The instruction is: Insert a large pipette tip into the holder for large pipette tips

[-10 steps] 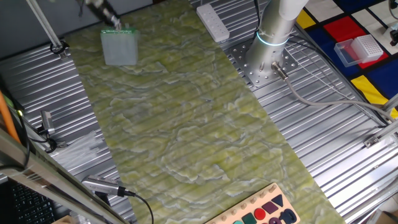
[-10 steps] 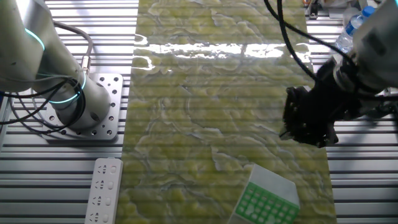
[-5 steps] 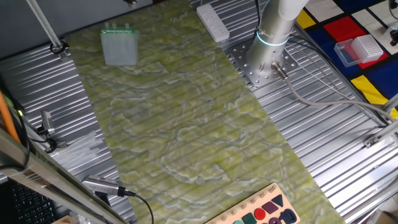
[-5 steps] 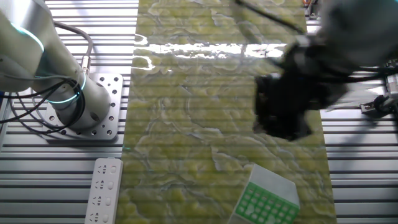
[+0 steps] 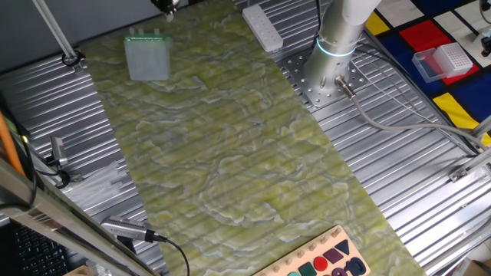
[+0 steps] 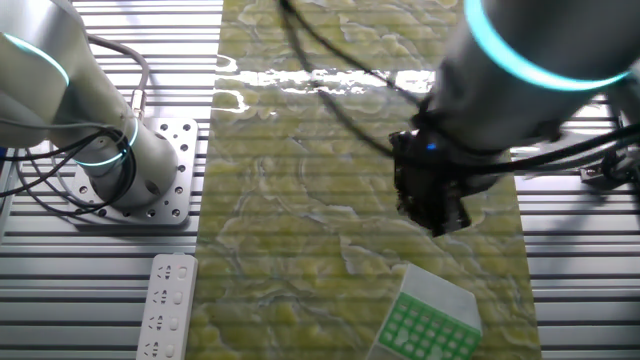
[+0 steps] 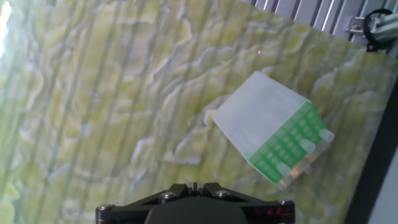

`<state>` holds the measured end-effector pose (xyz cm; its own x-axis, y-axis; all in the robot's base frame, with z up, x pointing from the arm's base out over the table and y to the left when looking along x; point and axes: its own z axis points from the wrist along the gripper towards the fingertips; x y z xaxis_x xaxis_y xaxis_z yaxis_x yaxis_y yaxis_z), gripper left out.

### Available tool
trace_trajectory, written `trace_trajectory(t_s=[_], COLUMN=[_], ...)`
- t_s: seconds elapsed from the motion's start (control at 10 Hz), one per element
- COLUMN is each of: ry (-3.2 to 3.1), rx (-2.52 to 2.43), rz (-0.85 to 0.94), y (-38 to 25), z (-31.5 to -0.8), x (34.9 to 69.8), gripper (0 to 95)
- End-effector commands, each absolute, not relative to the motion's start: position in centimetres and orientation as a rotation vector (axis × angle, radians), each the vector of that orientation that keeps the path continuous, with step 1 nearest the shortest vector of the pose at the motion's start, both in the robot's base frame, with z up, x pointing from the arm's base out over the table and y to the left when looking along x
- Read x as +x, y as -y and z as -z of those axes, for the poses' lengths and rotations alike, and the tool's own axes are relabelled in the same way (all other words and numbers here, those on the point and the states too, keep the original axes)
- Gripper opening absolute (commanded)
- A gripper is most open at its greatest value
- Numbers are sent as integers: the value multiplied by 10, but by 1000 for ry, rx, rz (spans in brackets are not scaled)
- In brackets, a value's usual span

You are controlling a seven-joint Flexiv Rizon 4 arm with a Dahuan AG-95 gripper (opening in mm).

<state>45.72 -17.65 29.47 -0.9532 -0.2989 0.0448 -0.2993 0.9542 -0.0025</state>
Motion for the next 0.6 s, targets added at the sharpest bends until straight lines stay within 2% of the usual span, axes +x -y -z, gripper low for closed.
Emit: trace_trajectory(t_s=[0.1,0.6], ry=[3042,3039], rx=[482,483], rz=[-10,-10], y=[177,177], z=[-295,-294], x=[460,461], gripper=[0,0])
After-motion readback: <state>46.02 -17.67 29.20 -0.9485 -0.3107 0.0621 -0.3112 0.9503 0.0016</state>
